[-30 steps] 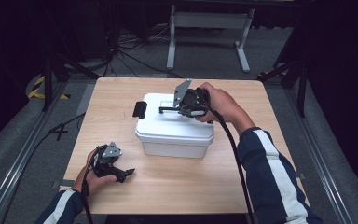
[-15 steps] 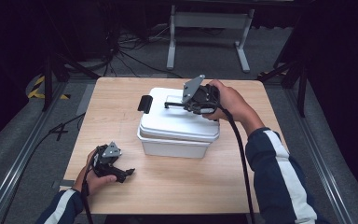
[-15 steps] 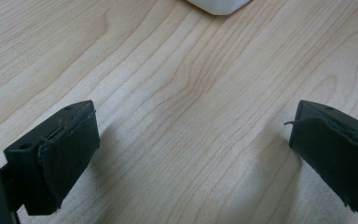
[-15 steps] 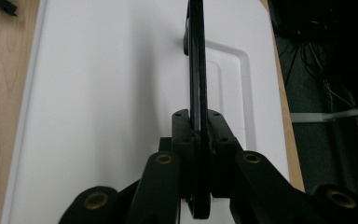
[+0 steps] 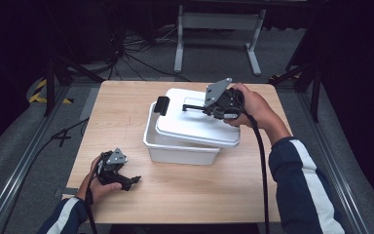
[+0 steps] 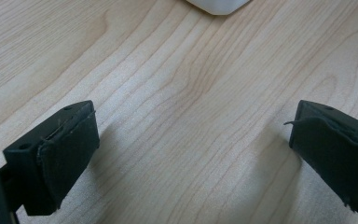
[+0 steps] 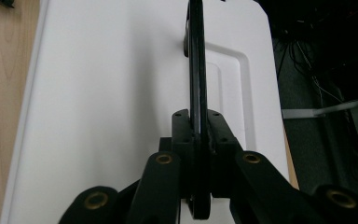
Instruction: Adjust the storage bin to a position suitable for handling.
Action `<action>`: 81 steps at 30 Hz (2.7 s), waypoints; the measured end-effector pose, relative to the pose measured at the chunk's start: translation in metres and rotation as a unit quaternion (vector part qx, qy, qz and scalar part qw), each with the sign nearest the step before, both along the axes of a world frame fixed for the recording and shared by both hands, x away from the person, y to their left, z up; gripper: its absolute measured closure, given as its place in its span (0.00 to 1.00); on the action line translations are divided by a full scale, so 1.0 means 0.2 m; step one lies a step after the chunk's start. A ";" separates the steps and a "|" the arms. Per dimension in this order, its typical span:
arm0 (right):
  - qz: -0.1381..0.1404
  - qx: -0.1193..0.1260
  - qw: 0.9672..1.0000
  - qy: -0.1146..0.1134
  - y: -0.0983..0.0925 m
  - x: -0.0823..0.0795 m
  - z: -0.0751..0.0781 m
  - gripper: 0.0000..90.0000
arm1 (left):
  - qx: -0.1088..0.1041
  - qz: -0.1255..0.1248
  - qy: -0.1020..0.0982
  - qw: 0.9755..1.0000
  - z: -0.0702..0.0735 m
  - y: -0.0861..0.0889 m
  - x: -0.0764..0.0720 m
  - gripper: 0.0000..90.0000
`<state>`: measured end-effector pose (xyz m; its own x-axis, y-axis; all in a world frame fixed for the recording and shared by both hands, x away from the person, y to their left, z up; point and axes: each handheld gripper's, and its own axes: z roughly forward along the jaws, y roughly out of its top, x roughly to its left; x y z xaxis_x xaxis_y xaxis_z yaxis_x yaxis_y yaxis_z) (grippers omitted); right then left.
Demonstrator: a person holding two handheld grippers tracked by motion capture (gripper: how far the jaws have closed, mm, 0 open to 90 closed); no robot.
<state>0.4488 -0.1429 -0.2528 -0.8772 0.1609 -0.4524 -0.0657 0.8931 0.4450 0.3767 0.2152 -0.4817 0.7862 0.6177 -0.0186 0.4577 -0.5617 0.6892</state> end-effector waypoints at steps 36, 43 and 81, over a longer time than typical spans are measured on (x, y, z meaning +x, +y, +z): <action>-0.069 0.045 0.996 -0.014 -0.48 -0.07 0.05 0.94 | -0.002 0.002 -0.004 1.000 0.00 0.00 0.00 0.02; -0.092 0.050 0.994 -0.018 -0.62 -0.10 0.06 0.94 | -0.002 0.002 -0.003 1.000 0.00 0.00 0.00 0.02; -0.189 0.068 0.980 0.002 -1.02 -0.08 -0.18 0.94 | -0.002 0.001 -0.004 1.000 0.00 0.00 0.00 0.02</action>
